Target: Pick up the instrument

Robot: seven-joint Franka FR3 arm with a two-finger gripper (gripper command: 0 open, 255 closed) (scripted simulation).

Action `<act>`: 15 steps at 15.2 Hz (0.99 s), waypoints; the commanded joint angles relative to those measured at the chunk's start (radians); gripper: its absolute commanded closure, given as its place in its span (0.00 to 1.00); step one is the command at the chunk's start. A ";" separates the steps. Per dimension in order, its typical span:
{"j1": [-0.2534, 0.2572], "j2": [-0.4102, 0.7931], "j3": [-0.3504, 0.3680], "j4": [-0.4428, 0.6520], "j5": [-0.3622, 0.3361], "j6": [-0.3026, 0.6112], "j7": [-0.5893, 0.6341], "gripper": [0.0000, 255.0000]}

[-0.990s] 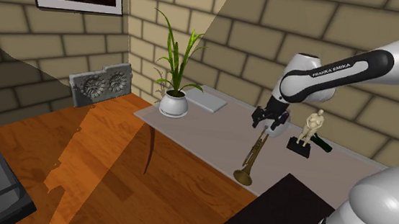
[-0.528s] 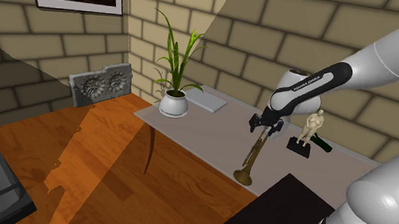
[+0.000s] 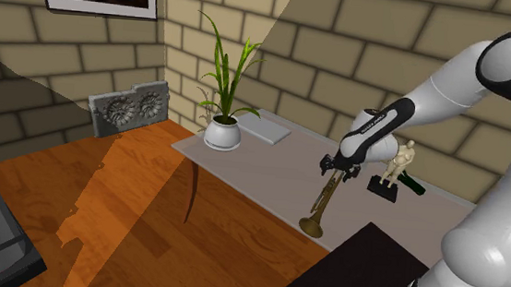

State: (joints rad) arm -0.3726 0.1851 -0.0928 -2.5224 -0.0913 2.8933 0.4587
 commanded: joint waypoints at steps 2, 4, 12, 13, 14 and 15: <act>-0.017 0.115 -0.030 0.052 0.000 0.079 0.029 0.00; -0.027 0.187 -0.045 0.092 0.010 0.120 0.045 0.00; -0.050 0.346 -0.044 0.160 0.029 0.219 0.060 0.00; -0.052 0.362 -0.042 0.166 0.030 0.229 0.061 0.00; -0.052 0.370 -0.041 0.169 0.030 0.234 0.061 0.00; -0.053 0.370 -0.041 0.169 0.030 0.234 0.061 0.00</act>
State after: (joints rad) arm -0.4245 0.5499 -0.1349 -2.3552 -0.0611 3.1233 0.5195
